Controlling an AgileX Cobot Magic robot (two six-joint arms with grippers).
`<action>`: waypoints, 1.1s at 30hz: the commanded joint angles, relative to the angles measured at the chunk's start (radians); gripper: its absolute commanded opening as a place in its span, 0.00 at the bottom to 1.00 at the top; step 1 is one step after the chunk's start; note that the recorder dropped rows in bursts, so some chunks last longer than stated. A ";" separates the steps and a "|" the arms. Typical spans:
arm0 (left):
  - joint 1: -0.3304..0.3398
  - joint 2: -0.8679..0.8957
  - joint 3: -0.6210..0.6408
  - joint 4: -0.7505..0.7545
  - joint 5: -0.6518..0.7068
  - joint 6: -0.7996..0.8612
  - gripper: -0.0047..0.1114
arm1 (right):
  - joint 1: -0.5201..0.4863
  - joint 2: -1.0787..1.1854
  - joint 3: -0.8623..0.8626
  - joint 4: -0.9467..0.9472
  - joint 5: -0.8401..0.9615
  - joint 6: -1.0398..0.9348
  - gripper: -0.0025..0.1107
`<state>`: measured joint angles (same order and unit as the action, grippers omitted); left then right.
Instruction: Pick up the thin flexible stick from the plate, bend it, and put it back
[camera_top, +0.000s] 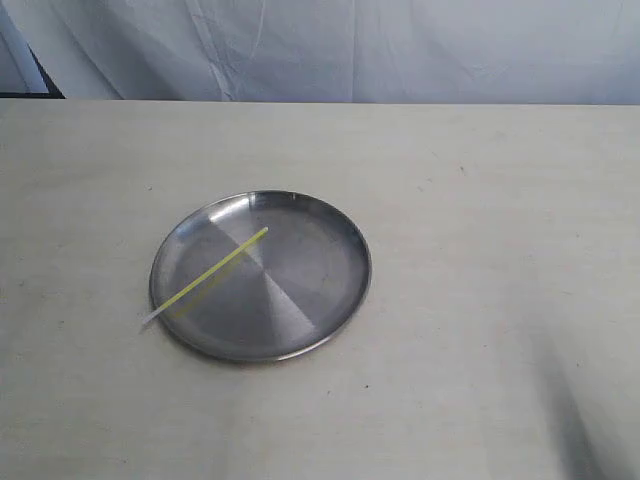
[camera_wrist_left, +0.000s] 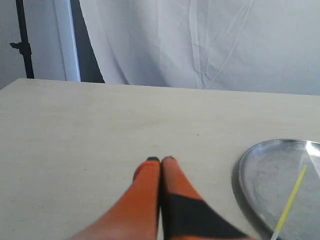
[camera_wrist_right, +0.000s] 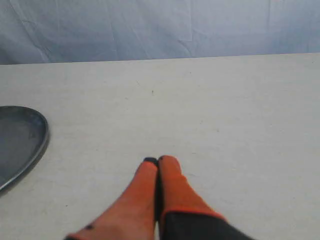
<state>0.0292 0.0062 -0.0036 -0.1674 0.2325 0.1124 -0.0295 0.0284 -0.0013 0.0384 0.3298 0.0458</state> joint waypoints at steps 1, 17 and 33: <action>0.000 -0.006 0.004 -0.008 -0.032 -0.001 0.04 | 0.000 -0.003 0.001 0.004 -0.014 -0.001 0.01; 0.000 -0.006 -0.013 -1.052 -0.376 -0.182 0.04 | 0.000 -0.003 0.001 0.004 -0.008 -0.001 0.01; 0.000 0.820 -0.880 -0.364 0.836 0.093 0.04 | 0.000 -0.003 0.001 0.004 -0.008 -0.001 0.01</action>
<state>0.0292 0.6751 -0.7939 -0.5811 0.9235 0.1682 -0.0295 0.0284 -0.0013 0.0384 0.3298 0.0476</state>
